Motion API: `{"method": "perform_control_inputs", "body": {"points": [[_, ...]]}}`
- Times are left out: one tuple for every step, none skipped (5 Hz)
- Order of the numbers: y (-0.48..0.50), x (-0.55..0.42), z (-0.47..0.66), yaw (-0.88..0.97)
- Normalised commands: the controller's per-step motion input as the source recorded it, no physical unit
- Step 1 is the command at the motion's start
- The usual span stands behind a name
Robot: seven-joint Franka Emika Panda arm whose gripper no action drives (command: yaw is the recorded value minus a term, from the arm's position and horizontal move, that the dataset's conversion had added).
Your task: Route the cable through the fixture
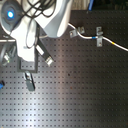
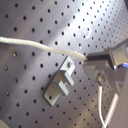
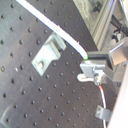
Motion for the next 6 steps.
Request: {"method": "perform_control_inputs", "body": {"points": [[0.038, -0.491, 0.55, -0.07], [0.266, -0.175, 0.69, 0.00], [0.217, -0.174, 0.55, 0.00], [0.004, -0.196, 0.25, 0.00], [-0.208, -0.367, -0.05, 0.00], [-0.120, -0.354, 0.15, -0.02]]}}
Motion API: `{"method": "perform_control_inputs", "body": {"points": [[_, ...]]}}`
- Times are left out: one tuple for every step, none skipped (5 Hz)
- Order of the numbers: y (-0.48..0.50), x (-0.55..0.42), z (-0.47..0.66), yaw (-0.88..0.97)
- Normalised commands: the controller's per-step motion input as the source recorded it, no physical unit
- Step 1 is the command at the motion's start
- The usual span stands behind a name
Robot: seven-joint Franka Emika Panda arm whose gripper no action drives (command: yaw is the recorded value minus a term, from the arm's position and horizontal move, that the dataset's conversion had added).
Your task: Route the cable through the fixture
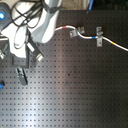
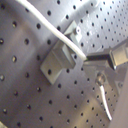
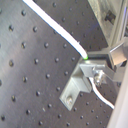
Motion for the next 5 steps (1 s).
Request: {"method": "perform_control_inputs", "body": {"points": [[0.140, -0.209, 0.63, -0.12], [0.238, -0.145, 0.66, -0.16], [0.235, -0.030, 0.26, 0.00], [0.004, -0.043, 0.23, 0.00], [0.000, 0.000, 0.01, 0.00]]}}
